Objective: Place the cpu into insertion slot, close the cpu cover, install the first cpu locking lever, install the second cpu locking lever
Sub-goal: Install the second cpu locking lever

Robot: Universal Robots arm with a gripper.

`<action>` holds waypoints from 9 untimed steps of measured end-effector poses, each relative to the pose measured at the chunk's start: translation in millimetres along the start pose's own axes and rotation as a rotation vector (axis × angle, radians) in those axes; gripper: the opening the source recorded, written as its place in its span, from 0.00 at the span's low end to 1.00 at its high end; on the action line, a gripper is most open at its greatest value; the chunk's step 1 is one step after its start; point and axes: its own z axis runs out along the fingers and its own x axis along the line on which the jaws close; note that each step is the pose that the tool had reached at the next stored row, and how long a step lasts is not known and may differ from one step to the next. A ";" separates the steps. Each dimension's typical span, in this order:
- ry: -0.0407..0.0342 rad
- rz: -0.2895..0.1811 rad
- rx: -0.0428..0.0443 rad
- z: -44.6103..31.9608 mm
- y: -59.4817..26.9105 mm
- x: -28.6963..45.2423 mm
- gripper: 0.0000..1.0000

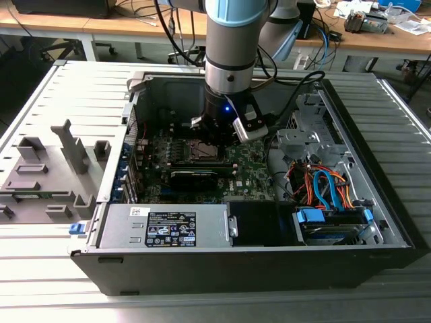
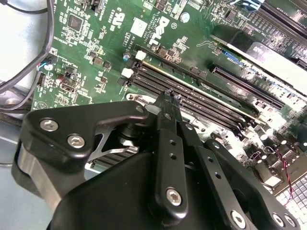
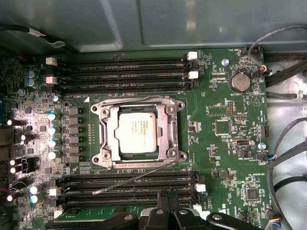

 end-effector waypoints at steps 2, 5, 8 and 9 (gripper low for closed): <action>0.0000 0.000 0.0000 0.0 -0.5 0.0 0.11; 0.0000 0.000 0.0000 0.0 -1.6 -0.1 0.11; 0.0000 0.000 -0.0001 0.0 -2.7 -0.1 0.11; 0.0000 0.000 0.0000 0.0 -3.1 -0.2 0.11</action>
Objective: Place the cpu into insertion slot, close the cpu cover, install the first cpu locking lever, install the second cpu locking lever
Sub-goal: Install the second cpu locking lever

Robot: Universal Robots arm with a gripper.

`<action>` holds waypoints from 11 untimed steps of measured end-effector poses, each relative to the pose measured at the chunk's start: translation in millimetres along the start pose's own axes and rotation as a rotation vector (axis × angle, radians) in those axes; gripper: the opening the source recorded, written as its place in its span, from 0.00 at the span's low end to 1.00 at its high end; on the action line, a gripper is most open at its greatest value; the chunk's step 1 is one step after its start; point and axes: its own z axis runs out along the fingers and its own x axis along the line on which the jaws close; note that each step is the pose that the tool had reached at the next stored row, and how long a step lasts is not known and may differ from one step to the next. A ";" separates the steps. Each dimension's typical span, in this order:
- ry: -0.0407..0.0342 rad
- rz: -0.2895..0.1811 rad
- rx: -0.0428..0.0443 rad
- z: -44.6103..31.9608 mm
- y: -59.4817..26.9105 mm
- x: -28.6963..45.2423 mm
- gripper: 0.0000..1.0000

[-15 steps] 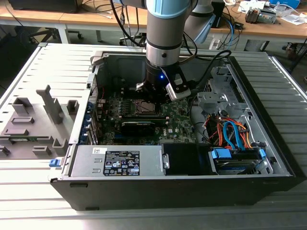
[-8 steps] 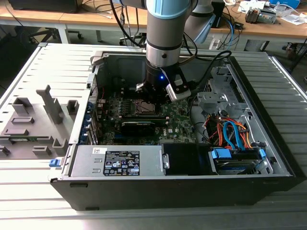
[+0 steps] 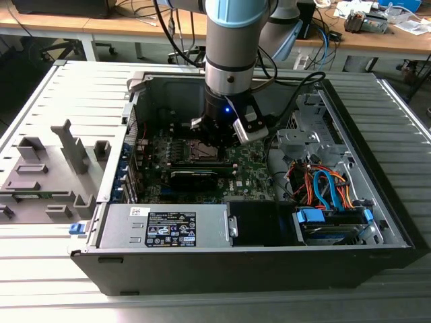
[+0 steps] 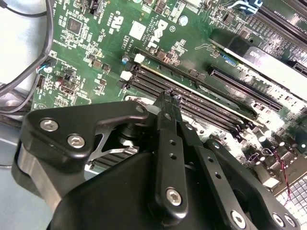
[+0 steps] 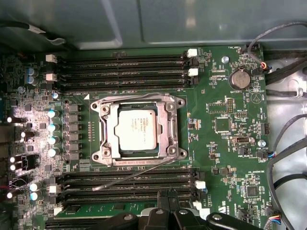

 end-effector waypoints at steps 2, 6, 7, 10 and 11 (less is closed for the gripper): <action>0.0000 0.000 -0.0001 0.0 -0.6 0.0 0.11; 0.0000 0.000 0.0001 0.0 -1.6 -0.1 0.11; 0.0000 0.000 0.0000 0.0 -1.7 0.0 0.11; 0.0000 0.000 0.0002 0.0 -2.1 -0.1 0.11; 0.0001 0.000 0.0010 -0.1 -2.1 -0.1 0.11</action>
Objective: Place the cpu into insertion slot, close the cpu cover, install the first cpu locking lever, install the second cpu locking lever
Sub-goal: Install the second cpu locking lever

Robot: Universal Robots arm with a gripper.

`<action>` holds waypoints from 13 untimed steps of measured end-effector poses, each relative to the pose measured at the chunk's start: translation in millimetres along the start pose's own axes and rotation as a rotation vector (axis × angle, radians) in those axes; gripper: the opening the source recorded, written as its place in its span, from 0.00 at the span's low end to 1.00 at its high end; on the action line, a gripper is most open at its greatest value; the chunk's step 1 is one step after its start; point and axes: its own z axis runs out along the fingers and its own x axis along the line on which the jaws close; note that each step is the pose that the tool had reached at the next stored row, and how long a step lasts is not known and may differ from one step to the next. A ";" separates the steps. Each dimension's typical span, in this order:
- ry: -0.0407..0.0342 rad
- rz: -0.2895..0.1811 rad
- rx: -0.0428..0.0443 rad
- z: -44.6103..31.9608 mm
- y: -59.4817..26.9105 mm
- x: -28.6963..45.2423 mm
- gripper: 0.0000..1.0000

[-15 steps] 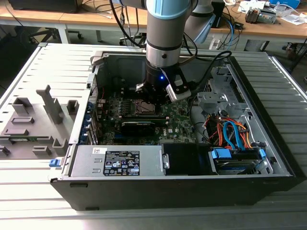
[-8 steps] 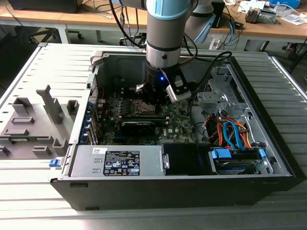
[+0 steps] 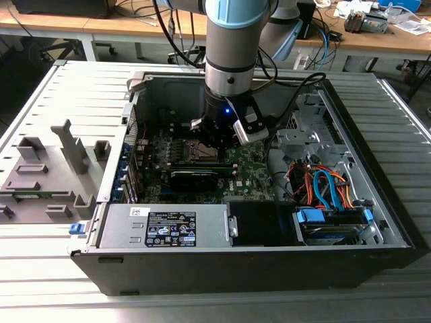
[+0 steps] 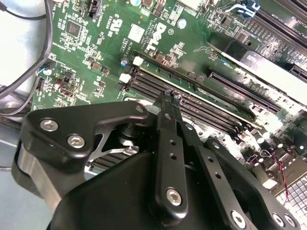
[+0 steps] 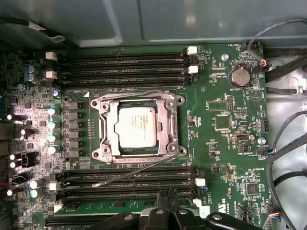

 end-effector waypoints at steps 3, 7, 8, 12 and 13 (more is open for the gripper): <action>-0.0002 0.000 0.0000 1.0 0.0 0.0 0.11; -0.0001 0.000 0.0002 3.1 0.4 0.0 0.11; -0.0001 0.000 0.0002 3.5 0.8 0.1 0.11; -0.0003 -0.004 0.0018 5.7 3.4 0.1 0.11; -0.0002 -0.011 0.0024 6.2 3.7 0.1 0.11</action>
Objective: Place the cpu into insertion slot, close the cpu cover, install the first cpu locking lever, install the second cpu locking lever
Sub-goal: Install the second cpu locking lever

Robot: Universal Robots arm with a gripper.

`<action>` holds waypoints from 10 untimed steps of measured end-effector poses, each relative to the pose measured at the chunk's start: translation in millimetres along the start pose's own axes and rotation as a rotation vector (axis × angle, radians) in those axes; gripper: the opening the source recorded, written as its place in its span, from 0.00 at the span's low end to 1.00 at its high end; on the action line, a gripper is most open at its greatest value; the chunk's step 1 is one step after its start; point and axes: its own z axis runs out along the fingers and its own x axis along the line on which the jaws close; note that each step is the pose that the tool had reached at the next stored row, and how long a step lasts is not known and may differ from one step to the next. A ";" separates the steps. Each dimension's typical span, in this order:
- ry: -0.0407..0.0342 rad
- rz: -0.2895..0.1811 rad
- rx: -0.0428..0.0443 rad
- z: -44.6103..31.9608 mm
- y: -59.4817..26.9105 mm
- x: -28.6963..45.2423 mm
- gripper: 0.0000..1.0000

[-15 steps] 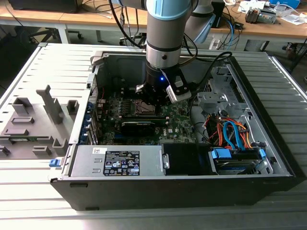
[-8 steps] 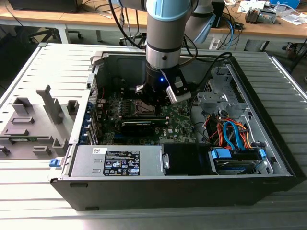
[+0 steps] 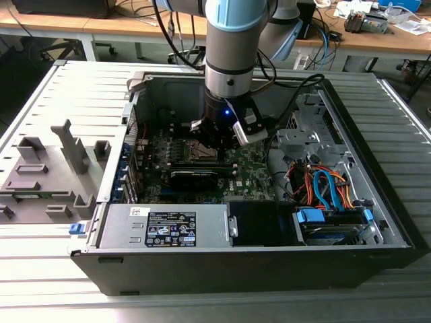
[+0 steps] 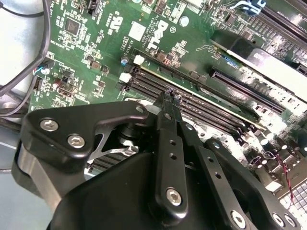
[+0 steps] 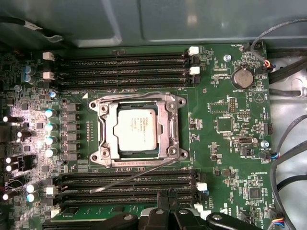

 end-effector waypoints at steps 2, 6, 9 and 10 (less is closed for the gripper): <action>0.0002 -0.021 0.0012 0.9 0.7 0.1 0.11; 0.0002 -0.041 0.0017 2.8 3.8 0.2 0.11; 0.0003 -0.049 0.0016 5.8 4.2 0.3 0.11; 0.0002 -0.050 0.0015 6.7 4.3 0.3 0.11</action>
